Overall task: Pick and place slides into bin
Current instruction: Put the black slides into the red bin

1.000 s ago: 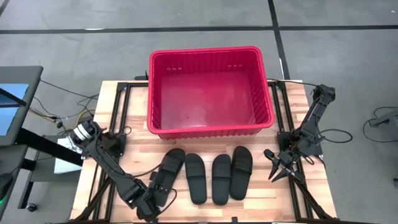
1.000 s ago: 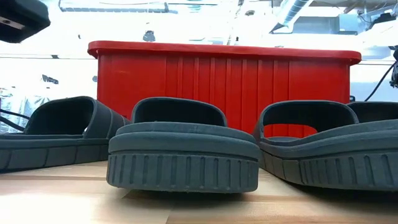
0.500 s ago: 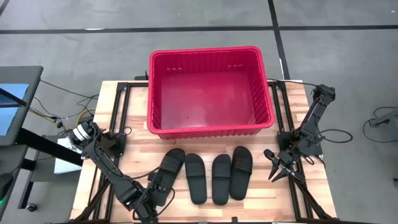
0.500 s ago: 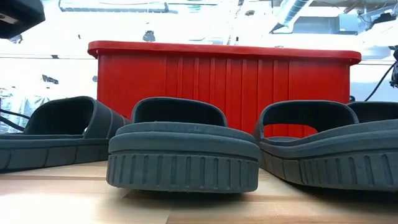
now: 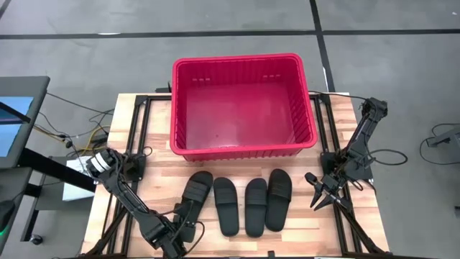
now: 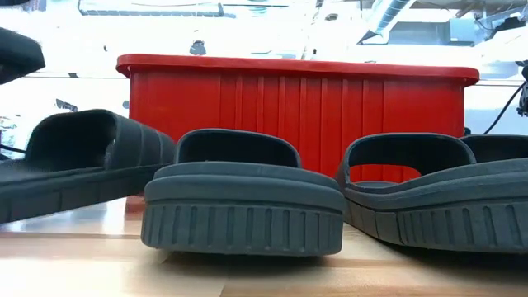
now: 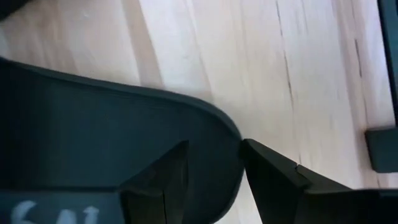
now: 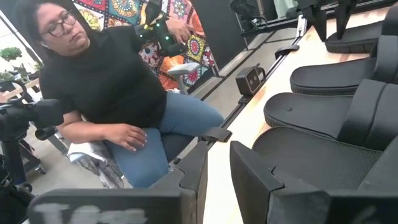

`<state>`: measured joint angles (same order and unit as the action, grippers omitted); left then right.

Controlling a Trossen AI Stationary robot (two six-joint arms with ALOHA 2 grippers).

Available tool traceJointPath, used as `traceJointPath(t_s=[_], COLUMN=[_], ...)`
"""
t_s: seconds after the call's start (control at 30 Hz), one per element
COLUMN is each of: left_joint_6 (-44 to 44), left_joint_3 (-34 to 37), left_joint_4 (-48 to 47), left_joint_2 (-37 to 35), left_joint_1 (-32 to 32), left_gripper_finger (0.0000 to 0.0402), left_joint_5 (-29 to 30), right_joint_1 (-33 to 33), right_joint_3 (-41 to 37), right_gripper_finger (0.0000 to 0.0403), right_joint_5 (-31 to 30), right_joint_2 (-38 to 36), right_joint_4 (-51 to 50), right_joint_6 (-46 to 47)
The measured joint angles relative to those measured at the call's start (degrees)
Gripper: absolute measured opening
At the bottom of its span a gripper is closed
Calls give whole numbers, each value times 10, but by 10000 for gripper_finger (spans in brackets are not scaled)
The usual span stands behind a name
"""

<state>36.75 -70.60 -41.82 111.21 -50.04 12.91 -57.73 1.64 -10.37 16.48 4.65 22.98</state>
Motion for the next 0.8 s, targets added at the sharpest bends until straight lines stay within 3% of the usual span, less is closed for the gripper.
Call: traceJointPath(t_s=[0.33, 0.8], left_joint_6=[11, 58], left_joint_3=[2, 2], left_joint_4=[6, 22], left_joint_2=[3, 24], left_joint_1=[-4, -7], left_gripper_finger=[147, 137], left_joint_5=[2, 52], right_joint_1=[0, 0], right_joint_3=[0, 0], right_gripper_finger=[61, 61], right_joint_5=[0, 0], right_joint_2=[0, 0], right_joint_4=[-4, -12], right_joint_6=[0, 0])
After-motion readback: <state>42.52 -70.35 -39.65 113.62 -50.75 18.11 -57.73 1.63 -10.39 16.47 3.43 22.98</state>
